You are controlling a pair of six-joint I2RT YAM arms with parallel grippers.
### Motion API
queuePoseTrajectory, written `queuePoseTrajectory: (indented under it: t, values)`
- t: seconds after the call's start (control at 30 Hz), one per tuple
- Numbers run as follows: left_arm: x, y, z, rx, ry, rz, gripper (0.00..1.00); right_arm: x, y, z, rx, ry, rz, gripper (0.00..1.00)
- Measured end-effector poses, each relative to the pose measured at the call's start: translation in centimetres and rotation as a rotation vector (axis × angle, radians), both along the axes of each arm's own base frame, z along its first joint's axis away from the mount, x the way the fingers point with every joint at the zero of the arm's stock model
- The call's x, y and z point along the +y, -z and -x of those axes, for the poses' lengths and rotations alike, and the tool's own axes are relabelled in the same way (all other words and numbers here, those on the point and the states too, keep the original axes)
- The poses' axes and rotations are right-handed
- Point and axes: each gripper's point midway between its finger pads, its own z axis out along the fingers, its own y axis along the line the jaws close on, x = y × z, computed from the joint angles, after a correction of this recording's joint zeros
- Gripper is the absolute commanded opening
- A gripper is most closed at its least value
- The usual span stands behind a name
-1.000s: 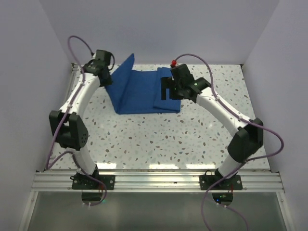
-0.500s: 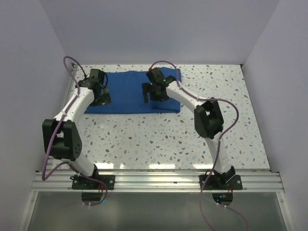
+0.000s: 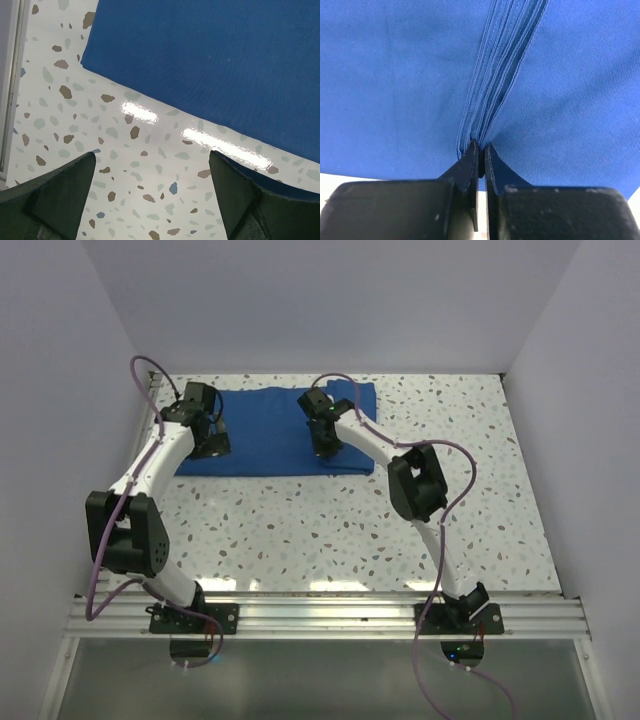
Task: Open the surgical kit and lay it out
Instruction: Open the surgical kit at the center of the board.
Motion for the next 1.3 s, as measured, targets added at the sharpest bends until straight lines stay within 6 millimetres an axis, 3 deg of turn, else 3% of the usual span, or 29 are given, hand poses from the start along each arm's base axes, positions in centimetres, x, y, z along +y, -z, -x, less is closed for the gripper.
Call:
queuePoseTrajectory:
  t: [0.2,0.3,0.37,0.5,0.57,0.63,0.67,0.7,0.77,0.8,0.93,1.1,1.2,1.3]
  values:
    - [-0.1,2.5,-0.9,0.035,0.005,-0.003,0.95,-0.8,-0.8,-0.3,-0.027,0.017,0.029,0.00]
    - [-0.1,4.6,-0.9,0.090,0.005,-0.009,0.94,-2.9,-2.4,0.0,-0.041,0.062,0.035,0.00]
    - [-0.2,5.5,-1.0,0.111,0.009,-0.011,0.93,-6.1,-3.9,0.1,-0.052,0.127,0.027,0.00]
    - [-0.5,6.0,-1.2,0.116,0.018,0.005,0.92,-16.0,-6.5,0.0,-0.067,0.321,0.030,0.00]
    - [-0.7,6.0,-1.4,0.110,0.023,0.017,0.92,-21.2,-6.5,0.0,-0.071,0.432,0.052,0.00]
    - [-0.9,6.0,-1.4,0.109,0.028,0.028,0.92,-24.9,-5.4,0.3,-0.047,0.512,0.081,0.00]
    - [-1.0,6.0,-1.5,0.107,0.030,0.031,0.92,-26.1,-4.4,0.9,-0.021,0.538,0.100,0.06]
    - [-1.1,6.1,-1.5,0.106,0.031,0.035,0.92,-26.9,-3.3,1.6,0.010,0.554,0.120,0.26]
    - [-1.1,6.1,-1.5,0.107,0.034,0.039,0.91,-28.0,-1.4,2.8,0.064,0.581,0.152,0.68]
    - [-1.2,6.1,-1.5,0.107,0.035,0.041,0.91,-28.5,-0.8,3.3,0.084,0.594,0.176,0.98]
    - [-1.3,6.1,-1.3,0.107,0.038,0.048,0.91,-30.8,0.0,4.1,0.130,0.646,0.229,0.98]
    - [-1.3,6.4,0.0,0.120,0.041,0.055,0.91,-33.0,-2.4,2.8,0.093,0.722,0.226,0.98]
    - [-1.3,6.4,1.1,0.125,0.042,0.058,0.91,-32.6,-4.4,0.8,0.025,0.731,0.144,0.96]
    - [-1.2,6.3,2.0,0.123,0.044,0.061,0.91,-30.3,-6.7,-1.1,-0.048,0.695,-0.010,0.93]
